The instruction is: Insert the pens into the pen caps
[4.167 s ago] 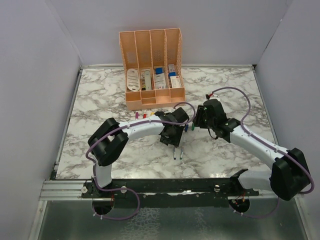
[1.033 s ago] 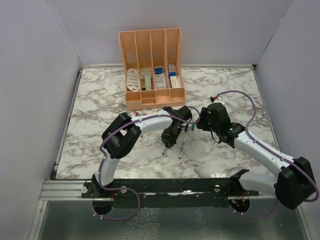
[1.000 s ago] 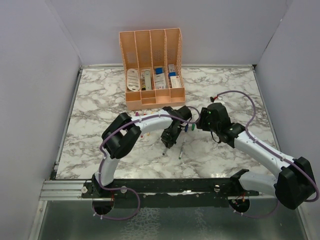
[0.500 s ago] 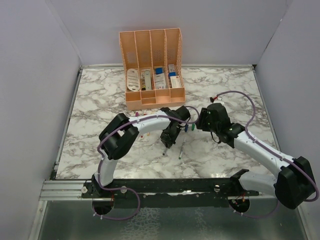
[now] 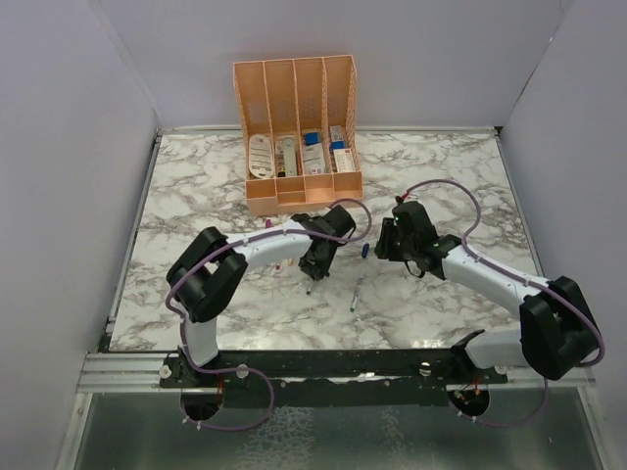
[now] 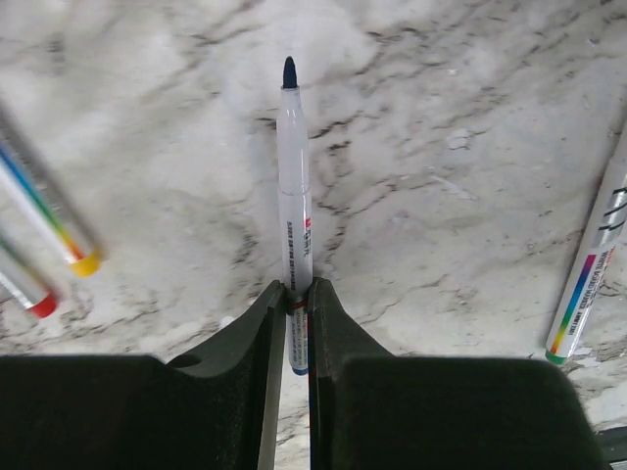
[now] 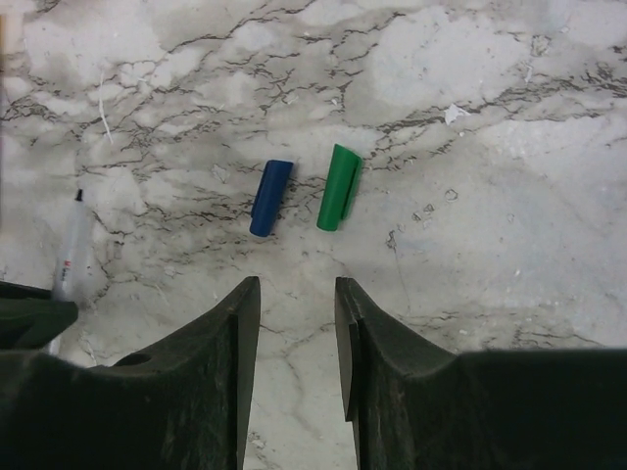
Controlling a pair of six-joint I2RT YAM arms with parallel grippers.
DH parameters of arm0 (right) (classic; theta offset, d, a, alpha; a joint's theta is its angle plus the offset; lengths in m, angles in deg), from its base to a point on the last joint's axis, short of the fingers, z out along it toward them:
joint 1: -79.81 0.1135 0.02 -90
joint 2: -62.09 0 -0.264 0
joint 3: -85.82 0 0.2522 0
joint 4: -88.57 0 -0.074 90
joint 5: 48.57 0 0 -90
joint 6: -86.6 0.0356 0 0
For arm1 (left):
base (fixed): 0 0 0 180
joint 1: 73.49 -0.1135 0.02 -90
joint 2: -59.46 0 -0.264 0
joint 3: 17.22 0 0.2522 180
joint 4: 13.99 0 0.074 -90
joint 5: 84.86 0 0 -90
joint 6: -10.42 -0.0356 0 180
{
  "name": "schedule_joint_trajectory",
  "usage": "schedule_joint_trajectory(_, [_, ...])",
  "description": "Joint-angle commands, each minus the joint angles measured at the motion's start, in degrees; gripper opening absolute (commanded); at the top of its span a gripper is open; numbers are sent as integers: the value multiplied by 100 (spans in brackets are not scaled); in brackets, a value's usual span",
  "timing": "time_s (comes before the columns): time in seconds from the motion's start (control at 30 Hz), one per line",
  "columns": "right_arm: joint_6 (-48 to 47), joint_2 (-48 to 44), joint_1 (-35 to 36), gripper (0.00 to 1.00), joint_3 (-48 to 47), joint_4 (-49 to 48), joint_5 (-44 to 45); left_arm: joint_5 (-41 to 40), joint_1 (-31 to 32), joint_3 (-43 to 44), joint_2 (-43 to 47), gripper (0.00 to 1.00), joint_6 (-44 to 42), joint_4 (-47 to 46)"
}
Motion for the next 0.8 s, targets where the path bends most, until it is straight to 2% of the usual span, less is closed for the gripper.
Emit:
schedule_joint_trajectory(0.0, [-254,253,48,36,-355,-378,-399,-654,-132,-103,872,0,165,-139])
schedule_joint_trajectory(0.37, [-358,909,57,34,-762,-494,-673,-650,-265,-588,2589,0,266,-911])
schedule_joint_trajectory(0.77, [-323,1290,109,33,-933,-353,-623,-599,-298,-1082,3319,0,250,-1459])
